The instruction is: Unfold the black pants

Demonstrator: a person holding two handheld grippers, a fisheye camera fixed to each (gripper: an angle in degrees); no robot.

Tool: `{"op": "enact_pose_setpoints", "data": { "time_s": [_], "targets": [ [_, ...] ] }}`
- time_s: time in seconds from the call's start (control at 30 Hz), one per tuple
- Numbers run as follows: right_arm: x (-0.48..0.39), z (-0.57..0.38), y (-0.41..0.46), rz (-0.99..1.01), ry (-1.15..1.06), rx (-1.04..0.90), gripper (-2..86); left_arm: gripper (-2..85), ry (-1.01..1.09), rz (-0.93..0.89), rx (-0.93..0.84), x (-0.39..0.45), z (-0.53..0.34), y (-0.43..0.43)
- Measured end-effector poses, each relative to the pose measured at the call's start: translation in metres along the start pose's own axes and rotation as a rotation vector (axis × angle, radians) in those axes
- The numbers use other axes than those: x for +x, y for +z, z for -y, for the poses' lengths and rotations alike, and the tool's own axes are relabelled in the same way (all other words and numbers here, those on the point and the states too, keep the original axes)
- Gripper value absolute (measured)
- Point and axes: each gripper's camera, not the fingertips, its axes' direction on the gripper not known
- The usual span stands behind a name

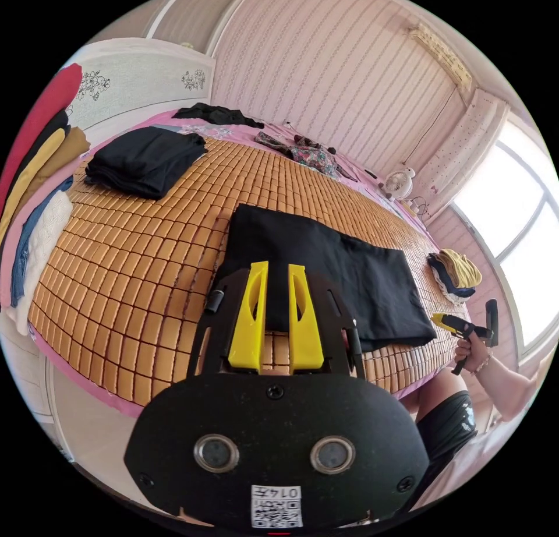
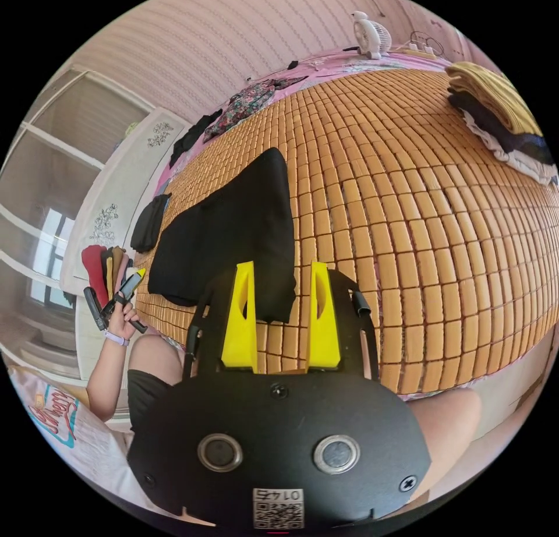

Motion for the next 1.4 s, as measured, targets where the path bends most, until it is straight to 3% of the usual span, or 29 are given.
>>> {"op": "enact_pose_setpoints", "data": {
  "time_s": [0.13,0.23,0.37,0.47,0.63,0.83,0.93,1.13,1.4],
  "targets": [
    [0.009,-0.010,0.022,0.034,-0.060,-0.158,8.0,2.7,0.007,0.020,-0.111,-0.003,0.000,0.026],
    [0.020,-0.008,0.009,0.039,-0.103,-0.166,4.9,2.1,0.022,0.088,-0.097,0.003,-0.003,0.028],
    [0.051,-0.001,-0.039,0.121,-0.024,-0.020,1.9,0.9,0.045,0.037,-0.179,0.007,0.001,0.027],
    [0.056,0.005,-0.083,0.191,-0.006,0.125,1.9,-0.1,0.003,-0.107,-0.262,0.010,-0.001,0.029],
    [-0.014,0.017,-0.120,0.283,-0.222,0.284,1.9,-0.5,-0.040,-0.138,-0.196,0.038,-0.030,0.034],
    [-0.182,-0.020,-0.043,0.372,-0.795,0.002,5.4,-0.5,-0.020,-0.161,-0.180,0.036,-0.026,0.029],
    [-0.211,-0.054,0.022,0.335,-0.909,-0.214,7.2,-0.2,-0.123,-0.257,-0.191,0.008,-0.023,0.016],
    [-0.199,-0.081,0.033,0.334,-0.863,-0.271,8.0,1.0,-0.244,-0.223,-0.069,-0.036,-0.025,-0.032],
    [-0.190,-0.086,0.011,0.119,-0.809,-0.133,10.4,6.4,-0.085,-0.213,-0.041,-0.017,0.011,-0.034]
  ]
}}
